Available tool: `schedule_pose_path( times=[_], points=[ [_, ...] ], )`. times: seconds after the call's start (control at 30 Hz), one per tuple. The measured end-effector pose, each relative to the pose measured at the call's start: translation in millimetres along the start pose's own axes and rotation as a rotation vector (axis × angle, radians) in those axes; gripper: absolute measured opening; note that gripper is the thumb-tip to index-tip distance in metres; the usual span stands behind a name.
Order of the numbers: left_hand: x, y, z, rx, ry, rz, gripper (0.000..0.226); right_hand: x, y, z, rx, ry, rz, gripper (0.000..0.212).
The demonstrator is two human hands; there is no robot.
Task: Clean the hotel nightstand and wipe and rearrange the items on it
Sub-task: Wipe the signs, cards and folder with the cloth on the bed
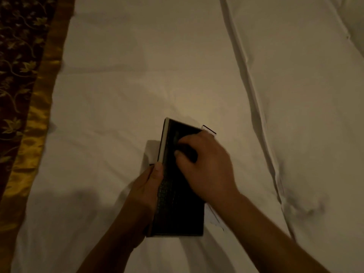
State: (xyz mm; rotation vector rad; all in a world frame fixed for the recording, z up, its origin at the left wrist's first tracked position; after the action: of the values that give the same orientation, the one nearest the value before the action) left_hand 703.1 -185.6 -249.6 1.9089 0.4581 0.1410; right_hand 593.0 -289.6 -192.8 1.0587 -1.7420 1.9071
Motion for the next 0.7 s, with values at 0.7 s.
schedule_pose_path(
  times=[0.7],
  points=[
    [-22.6,5.2,26.1,0.064,0.214,-0.067,0.036,32.3,42.4,-44.7,-0.121,-0.041,-0.086,0.02]
  ],
)
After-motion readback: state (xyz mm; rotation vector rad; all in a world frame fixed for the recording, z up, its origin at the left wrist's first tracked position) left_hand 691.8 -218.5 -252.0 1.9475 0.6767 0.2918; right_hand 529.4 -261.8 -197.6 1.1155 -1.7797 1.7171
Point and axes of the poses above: each hand's wrist, its own z-axis towards the middle knuckle, its own x-axis out of the back of the hand, y = z × x, the point moved 6 cm from there along z, towards the middle knuckle, and after that the axes turned 9 degrees about -x, right-handed, at the moved point
